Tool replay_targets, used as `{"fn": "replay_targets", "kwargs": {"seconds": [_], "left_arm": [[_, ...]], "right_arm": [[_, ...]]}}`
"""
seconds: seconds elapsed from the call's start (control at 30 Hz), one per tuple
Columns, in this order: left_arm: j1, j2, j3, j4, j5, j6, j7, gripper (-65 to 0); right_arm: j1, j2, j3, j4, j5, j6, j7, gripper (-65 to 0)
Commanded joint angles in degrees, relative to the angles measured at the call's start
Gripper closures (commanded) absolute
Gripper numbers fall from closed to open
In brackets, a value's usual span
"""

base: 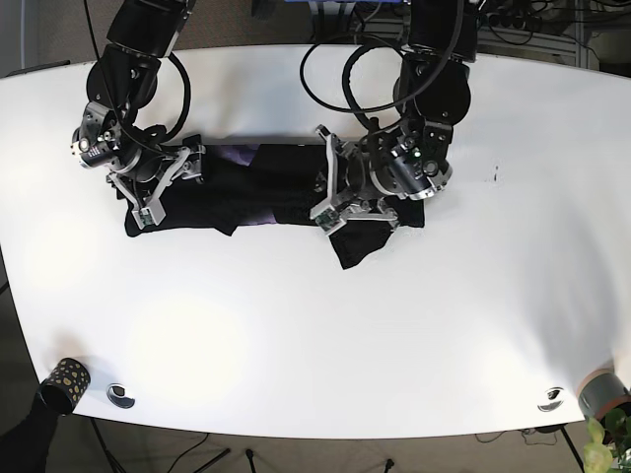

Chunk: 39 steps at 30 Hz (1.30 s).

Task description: Fold the T-shirt properly

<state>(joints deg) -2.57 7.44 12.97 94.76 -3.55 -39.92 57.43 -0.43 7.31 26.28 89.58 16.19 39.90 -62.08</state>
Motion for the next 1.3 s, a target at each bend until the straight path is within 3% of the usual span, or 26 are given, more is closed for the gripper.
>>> {"fn": "replay_targets", "kwargs": {"seconds": [0.0, 0.17, 0.23, 0.47, 0.63, 0.87, 1.07, 1.27], "left_arm": [[-0.99, 0.87, 2.90, -0.12, -1.24, -0.08, -1.12, -21.2], [-1.08, 1.13, 6.15, -1.35, -1.33, -0.08, -1.21, -35.0], [-1.08, 1.56, 6.06, -1.00, -1.33, -0.08, -1.21, -37.2], [-0.64, -0.45, 1.67, 10.60, -1.42, 0.41, -0.95, -37.2], [2.00, -3.71, -3.61, 15.52, -1.50, 0.41, -0.95, -37.2], [2.61, -4.76, -14.33, 14.21, -1.42, 0.41, -1.21, -37.2], [2.70, -6.34, -18.03, 10.60, -1.42, 0.41, -1.21, -37.2], [3.32, -7.13, -17.94, 8.93, -1.42, 0.41, -1.30, -37.1]], "right_arm": [[0.73, 0.38, -0.04, 0.66, 0.30, 0.10, -0.11, -56.8], [0.91, 0.38, -0.04, 0.75, 0.39, 0.10, -0.11, -56.8], [0.91, 0.38, -0.04, 1.01, 0.39, 0.10, -0.29, -56.8], [1.17, -0.15, 0.13, 6.29, 0.47, 0.10, -0.82, -56.8], [4.60, -1.46, 0.49, 7.08, 0.91, 0.10, -5.21, -56.8], [7.59, -2.08, -1.45, 6.64, 9.62, 0.10, -6.88, -56.8], [12.51, -2.26, -7.95, 0.22, 14.01, 0.10, -7.06, -56.8], [19.90, -5.68, -9.45, -11.82, 12.69, 0.10, -6.44, -56.8]]}}
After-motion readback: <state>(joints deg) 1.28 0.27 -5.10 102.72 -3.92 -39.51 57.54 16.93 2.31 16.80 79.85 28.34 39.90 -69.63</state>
